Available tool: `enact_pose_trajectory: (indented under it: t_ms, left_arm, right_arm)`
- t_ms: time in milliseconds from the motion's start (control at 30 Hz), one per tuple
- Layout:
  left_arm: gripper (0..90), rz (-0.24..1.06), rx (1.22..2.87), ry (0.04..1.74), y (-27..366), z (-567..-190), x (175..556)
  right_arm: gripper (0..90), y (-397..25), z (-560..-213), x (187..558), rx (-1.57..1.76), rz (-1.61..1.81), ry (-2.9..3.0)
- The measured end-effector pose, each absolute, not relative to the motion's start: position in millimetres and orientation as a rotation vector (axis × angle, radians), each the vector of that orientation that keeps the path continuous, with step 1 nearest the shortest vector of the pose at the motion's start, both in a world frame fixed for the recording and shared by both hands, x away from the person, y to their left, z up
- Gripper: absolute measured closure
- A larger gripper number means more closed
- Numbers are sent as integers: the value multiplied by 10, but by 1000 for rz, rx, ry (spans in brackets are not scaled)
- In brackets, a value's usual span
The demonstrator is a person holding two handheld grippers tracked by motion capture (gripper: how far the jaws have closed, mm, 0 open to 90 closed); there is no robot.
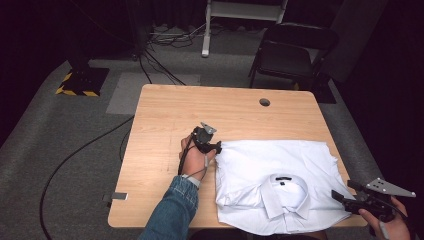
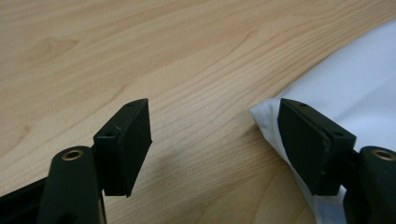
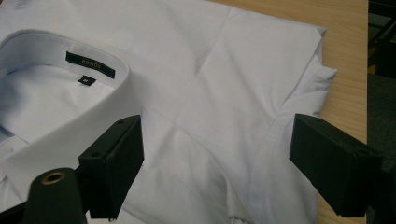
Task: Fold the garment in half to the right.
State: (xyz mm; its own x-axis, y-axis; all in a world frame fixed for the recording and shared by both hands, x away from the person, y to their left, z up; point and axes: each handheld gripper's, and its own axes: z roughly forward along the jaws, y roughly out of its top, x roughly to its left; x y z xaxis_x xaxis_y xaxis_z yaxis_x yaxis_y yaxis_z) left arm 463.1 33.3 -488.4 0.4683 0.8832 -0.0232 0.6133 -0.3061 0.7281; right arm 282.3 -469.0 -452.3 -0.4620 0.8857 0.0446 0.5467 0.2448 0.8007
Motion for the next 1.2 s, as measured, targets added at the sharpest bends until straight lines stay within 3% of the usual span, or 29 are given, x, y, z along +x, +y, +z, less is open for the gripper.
enact_pose_trajectory:
  t_ms: [267,700,867,967,1200]
  left_arm:
    - [280,474,1965,1166,264,-4846,4613]
    - [288,410,2057,1138,132,-5016,4697]
    - [325,445,2113,1081,90,-5014,4693]
    - [374,432,2122,1060,74,-5006,4683]
    - [715,403,2121,980,18,-5011,4612]
  right_arm:
    - [178,-4714,-4509,2812,1311,1091,2098]
    - [177,-4695,-4508,2792,1307,1096,2102]
    - [177,-4708,-4520,2789,1313,1098,2098]
    - [177,-4698,-4531,2788,1313,1097,2101]
    - [177,-4662,-4532,2794,1308,1101,2108]
